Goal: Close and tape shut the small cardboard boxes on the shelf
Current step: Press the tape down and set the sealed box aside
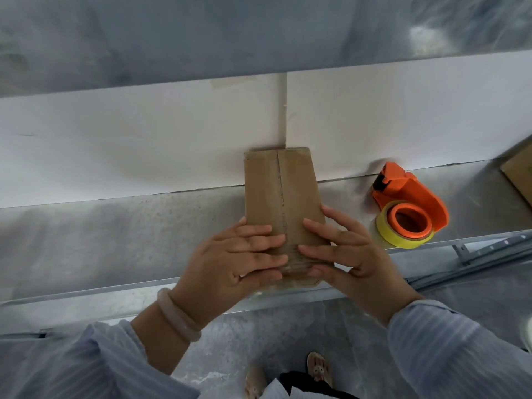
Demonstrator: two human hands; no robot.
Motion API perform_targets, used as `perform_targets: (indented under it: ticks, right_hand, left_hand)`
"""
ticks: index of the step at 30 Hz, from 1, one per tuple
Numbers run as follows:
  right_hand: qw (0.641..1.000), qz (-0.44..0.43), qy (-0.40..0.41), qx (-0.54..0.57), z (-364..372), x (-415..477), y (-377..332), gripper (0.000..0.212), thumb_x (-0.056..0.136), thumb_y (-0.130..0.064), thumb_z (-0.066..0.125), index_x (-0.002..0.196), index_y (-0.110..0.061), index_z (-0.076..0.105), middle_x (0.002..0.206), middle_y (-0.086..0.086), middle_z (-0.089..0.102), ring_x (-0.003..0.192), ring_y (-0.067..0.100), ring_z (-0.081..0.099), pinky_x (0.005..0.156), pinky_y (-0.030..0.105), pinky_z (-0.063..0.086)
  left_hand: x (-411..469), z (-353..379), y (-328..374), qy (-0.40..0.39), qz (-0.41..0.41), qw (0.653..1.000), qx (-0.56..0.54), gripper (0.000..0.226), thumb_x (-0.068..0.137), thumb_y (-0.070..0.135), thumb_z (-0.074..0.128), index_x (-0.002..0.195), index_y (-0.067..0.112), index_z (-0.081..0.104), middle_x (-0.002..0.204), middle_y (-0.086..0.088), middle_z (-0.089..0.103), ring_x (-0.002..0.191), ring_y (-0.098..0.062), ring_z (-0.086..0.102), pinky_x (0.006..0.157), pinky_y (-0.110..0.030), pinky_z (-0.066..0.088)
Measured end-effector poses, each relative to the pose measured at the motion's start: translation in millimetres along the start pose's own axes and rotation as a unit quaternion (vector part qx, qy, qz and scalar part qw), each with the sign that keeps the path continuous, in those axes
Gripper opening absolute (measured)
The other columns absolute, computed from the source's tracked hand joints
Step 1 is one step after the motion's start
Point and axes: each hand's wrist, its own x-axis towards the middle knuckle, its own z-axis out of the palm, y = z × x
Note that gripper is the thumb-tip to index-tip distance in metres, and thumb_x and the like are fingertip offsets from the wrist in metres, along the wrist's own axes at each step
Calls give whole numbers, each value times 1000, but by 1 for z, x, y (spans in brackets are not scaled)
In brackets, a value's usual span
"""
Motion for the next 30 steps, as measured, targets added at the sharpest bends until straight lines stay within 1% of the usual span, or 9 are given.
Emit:
perform_targets:
  ticks: [7, 12, 14, 17, 19, 23, 25, 28, 30]
  right_hand:
    - [994, -51, -82, -55, -14, 3, 8, 36, 97, -38, 54, 127, -22, 65, 147, -3, 50, 148, 23, 23, 118, 31, 28]
    - [993, 14, -121, 0, -17, -1, 1, 47, 98, -31, 50, 143, -17, 48, 157, -17, 30, 150, 10, 14, 117, 16, 18]
    - [989, 90, -89, 76, -15, -9, -4, 51, 99, -26, 55, 147, -19, 39, 154, -21, 31, 145, 0, 23, 113, 15, 29]
    - [940, 249, 24, 234, -10, -20, -16, 58, 87, -14, 60, 141, -29, 42, 140, -8, 55, 129, 0, 50, 93, 18, 51]
    - [928, 284, 89, 223, -6, -28, -19, 44, 92, -7, 57, 130, -30, 54, 123, -13, 67, 119, 3, 59, 90, 17, 51]
    - [885, 338, 174, 267, -6, -32, -22, 31, 101, -15, 45, 114, -24, 71, 116, -7, 72, 116, 12, 62, 105, 42, 45]
    - [870, 360, 198, 272, -9, -23, -21, 33, 104, -17, 41, 105, -21, 74, 109, -3, 74, 111, 15, 65, 105, 46, 44]
    - [883, 362, 189, 231, -15, -3, -17, 35, 105, -20, 40, 101, -22, 75, 103, -5, 75, 104, 14, 67, 102, 48, 47]
    - [886, 366, 177, 222, -20, 12, -12, 35, 105, -22, 40, 99, -25, 75, 100, -7, 75, 102, 12, 67, 101, 46, 48]
  left_hand:
    - [-3, -19, -18, -148, 94, 982, 64, 37, 98, 25, 54, 135, 20, 55, 145, 3, 51, 141, -16, 39, 115, -41, 36]
    - [-6, -24, -13, -179, 74, 979, 68, 46, 97, 11, 45, 143, 18, 45, 151, 2, 44, 146, -17, 29, 117, -32, 31]
    - [-4, -24, -9, -175, 70, 980, 60, 47, 97, 9, 44, 143, 19, 46, 152, 4, 44, 146, -16, 29, 116, -32, 33]
    - [-3, -15, 4, -134, 61, 988, 45, 40, 99, 13, 46, 137, 19, 56, 147, 5, 49, 144, -15, 35, 113, -34, 38]
    - [-4, -3, 15, -96, 62, 992, 56, 32, 100, 23, 51, 129, 22, 64, 141, 10, 55, 139, -11, 41, 106, -34, 46]
    - [-1, 23, 39, -39, 78, 996, 27, 28, 93, 41, 67, 116, 27, 72, 127, 13, 65, 121, -6, 58, 89, -31, 54]
    - [4, 32, 47, -42, 96, 993, 46, 27, 94, 44, 64, 116, 28, 67, 122, 11, 67, 108, -10, 64, 81, -30, 55]
    - [13, 22, 51, -37, 99, 991, 80, 32, 96, 47, 58, 119, 25, 67, 127, 4, 64, 111, -17, 62, 91, -34, 52]
    - [19, 2, 42, 6, 33, 992, 121, 38, 98, 49, 50, 123, 25, 66, 135, 3, 59, 120, -17, 56, 102, -34, 45]
